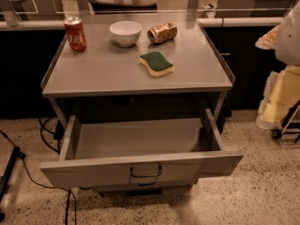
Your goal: Place sponge into top drawer
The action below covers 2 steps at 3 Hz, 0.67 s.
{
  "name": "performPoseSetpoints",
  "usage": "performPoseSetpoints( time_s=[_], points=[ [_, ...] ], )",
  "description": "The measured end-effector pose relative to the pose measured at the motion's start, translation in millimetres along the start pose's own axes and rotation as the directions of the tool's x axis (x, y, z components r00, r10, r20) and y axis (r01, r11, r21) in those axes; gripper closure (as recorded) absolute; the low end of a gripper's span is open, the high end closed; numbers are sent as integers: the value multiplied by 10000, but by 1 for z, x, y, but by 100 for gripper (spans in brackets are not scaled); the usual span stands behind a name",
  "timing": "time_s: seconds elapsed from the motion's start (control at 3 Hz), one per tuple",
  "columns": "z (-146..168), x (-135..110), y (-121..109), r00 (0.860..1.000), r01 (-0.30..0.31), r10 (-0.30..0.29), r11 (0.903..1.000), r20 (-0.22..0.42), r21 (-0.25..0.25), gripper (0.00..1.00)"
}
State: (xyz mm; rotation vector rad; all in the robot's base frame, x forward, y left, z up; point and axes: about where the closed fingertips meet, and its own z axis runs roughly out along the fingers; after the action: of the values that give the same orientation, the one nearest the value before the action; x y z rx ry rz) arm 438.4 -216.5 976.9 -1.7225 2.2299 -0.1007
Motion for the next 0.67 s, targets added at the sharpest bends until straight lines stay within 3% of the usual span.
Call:
performPoseSetpoints(
  time_s=[0.33, 0.67],
  points=[
    [-1, -1, -2, 10000, -50, 49, 10000, 54, 64, 0],
    [9, -5, -22, 9958, -701, 691, 9974, 601, 160, 0]
  ],
)
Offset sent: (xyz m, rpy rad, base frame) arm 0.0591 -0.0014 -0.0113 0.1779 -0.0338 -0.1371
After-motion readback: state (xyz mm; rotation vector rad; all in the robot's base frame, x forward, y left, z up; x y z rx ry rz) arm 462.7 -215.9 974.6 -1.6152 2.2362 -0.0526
